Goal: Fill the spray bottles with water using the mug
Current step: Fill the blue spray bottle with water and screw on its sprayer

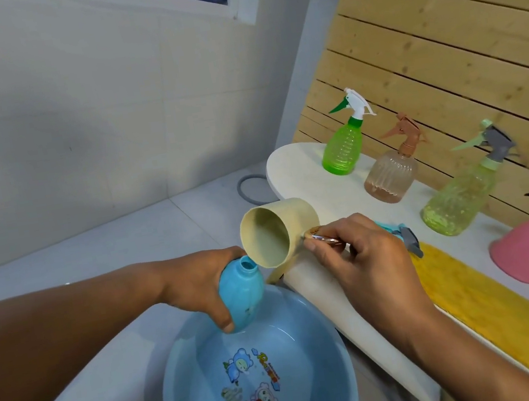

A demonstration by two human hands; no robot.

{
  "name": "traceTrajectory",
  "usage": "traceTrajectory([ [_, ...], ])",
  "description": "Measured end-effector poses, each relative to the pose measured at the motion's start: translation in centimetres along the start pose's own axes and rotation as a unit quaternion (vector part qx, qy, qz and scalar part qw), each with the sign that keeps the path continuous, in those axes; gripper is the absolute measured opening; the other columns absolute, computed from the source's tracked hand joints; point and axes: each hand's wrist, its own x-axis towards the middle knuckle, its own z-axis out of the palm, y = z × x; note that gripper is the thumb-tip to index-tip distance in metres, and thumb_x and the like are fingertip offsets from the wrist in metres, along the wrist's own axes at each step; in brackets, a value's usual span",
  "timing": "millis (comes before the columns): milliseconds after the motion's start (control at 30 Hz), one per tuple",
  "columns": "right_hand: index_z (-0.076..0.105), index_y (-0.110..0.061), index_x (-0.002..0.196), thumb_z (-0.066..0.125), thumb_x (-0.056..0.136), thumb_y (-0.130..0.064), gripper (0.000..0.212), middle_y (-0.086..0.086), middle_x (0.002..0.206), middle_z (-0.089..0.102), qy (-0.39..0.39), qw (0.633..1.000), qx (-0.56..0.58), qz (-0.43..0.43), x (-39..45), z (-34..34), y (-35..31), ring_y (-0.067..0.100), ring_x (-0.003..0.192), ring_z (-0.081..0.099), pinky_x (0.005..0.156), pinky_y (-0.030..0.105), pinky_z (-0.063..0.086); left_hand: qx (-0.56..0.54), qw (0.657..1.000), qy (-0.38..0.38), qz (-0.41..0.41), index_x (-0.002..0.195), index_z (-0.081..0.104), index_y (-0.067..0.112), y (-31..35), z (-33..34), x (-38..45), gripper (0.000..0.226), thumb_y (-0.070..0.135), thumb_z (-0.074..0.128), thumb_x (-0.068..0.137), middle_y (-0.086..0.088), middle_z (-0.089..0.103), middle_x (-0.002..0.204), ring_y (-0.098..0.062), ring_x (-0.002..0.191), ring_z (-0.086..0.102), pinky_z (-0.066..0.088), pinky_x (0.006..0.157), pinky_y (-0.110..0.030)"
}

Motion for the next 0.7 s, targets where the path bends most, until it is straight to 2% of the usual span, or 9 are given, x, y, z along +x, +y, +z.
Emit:
traceTrajectory([
  [200, 0.076, -0.027, 0.1, 0.07, 0.092, -0.037, 0.014, -0.014, 0.091, 0.064, 0.014, 0.999, -0.02, -0.031, 0.01, -0.15, -0.15, 0.003, 0.084, 0.059, 0.073, 0.01, 0.042, 0.0, 1.0, 0.003, -0.002, 0.123, 0.046, 0.051, -0.03, 0.18, 0.19, 0.084, 0.033, 0.1, 0.061, 0.022, 0.063, 0.115, 0.0, 0.106, 0.064, 0.057, 0.085, -0.02],
  [367, 0.075, -0.027, 0.101, 0.068, 0.092, -0.039, 0.017, -0.014, 0.091, 0.063, 0.019, 0.999, -0.026, -0.042, 0.04, -0.13, -0.25, 0.005, 0.084, 0.06, 0.073, 0.026, 0.05, 0.001, 1.0, 0.003, 0.002, 0.127, 0.047, 0.047, -0.01, 0.18, 0.22, 0.086, 0.032, 0.1, 0.061, 0.021, 0.064, 0.116, 0.0, 0.106, 0.065, 0.057, 0.088, -0.022],
  [600, 0.075, -0.026, 0.1, 0.068, 0.093, -0.037, 0.016, -0.011, 0.09, 0.063, 0.031, 0.996, -0.045, -0.07, 0.0, -0.06, -0.36, 0.008, 0.081, 0.059, 0.071, 0.035, 0.053, 0.006, 1.0, 0.005, 0.002, 0.127, 0.046, 0.049, -0.06, 0.04, 0.09, 0.088, 0.037, 0.1, 0.059, 0.021, 0.064, 0.117, -0.002, 0.108, 0.065, 0.06, 0.091, -0.029],
  [700, 0.075, -0.023, 0.1, 0.068, 0.093, -0.035, 0.015, -0.008, 0.091, 0.063, 0.033, 0.994, -0.056, -0.083, -0.05, -0.08, -0.39, 0.013, 0.081, 0.06, 0.069, 0.039, 0.054, 0.003, 1.0, 0.007, -0.001, 0.123, 0.046, 0.051, 0.08, 0.0, 0.03, 0.085, 0.035, 0.1, 0.06, 0.021, 0.064, 0.116, -0.002, 0.107, 0.065, 0.06, 0.089, -0.026],
])
